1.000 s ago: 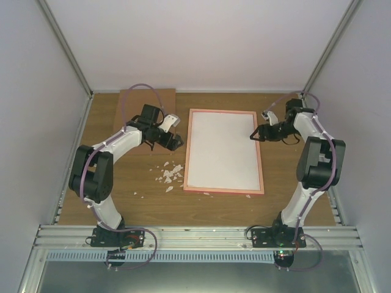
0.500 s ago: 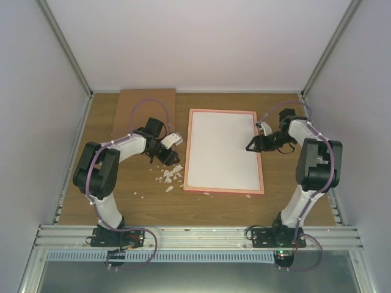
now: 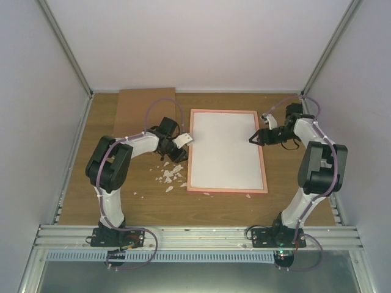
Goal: Put the photo into the frame
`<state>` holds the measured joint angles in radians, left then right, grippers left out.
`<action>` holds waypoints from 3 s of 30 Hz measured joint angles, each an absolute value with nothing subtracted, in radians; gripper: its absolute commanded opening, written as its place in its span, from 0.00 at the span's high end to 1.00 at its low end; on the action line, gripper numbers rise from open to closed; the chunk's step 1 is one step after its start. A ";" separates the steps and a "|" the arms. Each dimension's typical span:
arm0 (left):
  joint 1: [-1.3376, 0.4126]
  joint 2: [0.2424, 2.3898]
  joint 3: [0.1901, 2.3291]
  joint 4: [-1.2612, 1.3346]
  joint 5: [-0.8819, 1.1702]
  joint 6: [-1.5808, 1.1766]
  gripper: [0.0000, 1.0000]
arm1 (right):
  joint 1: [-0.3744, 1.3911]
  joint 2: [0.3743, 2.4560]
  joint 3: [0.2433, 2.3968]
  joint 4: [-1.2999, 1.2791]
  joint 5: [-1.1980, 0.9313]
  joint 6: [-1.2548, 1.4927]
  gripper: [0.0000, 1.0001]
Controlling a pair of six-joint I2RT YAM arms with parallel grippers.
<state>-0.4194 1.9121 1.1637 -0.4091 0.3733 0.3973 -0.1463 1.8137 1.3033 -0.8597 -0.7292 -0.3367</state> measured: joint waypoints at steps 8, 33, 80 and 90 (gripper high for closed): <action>-0.471 1.954 1.225 -0.408 0.360 0.394 0.45 | -0.144 1.813 1.334 -0.799 -0.793 -0.284 0.34; 0.022 1.964 1.339 -0.444 0.204 0.406 0.08 | 0.359 1.971 1.462 -0.335 -0.862 0.162 0.15; 0.407 1.998 1.342 -0.464 0.534 0.288 0.06 | 0.605 2.444 1.943 -0.348 -0.448 0.762 0.26; 0.406 2.043 1.341 -0.431 0.564 0.289 0.16 | 0.605 2.473 1.953 -0.271 -0.513 0.803 0.32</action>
